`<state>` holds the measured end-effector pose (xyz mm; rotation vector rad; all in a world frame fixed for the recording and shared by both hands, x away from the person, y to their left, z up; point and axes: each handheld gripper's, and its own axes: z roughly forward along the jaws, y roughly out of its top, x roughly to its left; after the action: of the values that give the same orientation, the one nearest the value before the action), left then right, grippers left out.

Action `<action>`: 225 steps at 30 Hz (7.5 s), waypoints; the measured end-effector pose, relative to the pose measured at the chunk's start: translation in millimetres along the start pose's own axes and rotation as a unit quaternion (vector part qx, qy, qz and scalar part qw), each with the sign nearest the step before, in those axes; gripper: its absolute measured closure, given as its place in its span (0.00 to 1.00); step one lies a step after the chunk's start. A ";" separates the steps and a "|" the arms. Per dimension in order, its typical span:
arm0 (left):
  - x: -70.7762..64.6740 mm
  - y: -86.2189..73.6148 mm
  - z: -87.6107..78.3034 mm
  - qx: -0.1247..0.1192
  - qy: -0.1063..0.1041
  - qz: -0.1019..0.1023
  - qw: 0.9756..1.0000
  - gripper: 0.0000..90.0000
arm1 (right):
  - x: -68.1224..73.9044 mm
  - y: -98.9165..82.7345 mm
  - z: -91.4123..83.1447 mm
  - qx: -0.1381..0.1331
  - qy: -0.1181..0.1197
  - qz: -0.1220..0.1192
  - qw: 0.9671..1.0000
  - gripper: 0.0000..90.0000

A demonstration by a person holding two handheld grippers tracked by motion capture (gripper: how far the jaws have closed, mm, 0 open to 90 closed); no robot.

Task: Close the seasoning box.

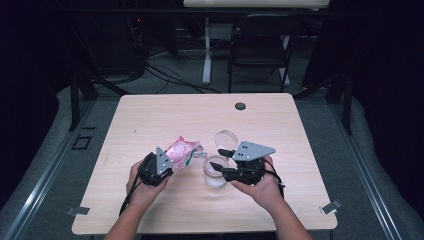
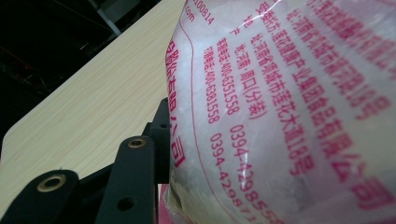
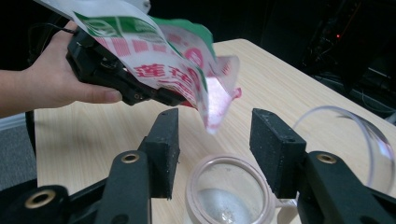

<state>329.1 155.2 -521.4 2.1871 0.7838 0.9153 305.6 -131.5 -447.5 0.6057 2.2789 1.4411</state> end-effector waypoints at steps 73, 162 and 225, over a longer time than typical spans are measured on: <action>-29.5 8.3 -4.4 0.013 0.022 0.103 0.994 0.67 | 34.5 0.0 22.1 0.051 0.009 -0.116 0.992 0.75; -26.1 58.2 -17.4 0.044 0.158 0.318 0.934 0.68 | -5.1 -20.9 20.0 0.039 0.044 0.093 0.994 1.00; -35.8 79.6 -19.8 0.059 0.188 0.417 0.887 0.68 | -16.3 -32.6 22.8 0.051 0.038 0.119 0.991 1.00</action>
<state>315.0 86.5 -465.9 2.5102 -0.0066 1.7837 326.1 -135.7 -485.0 0.8957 2.4177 1.4836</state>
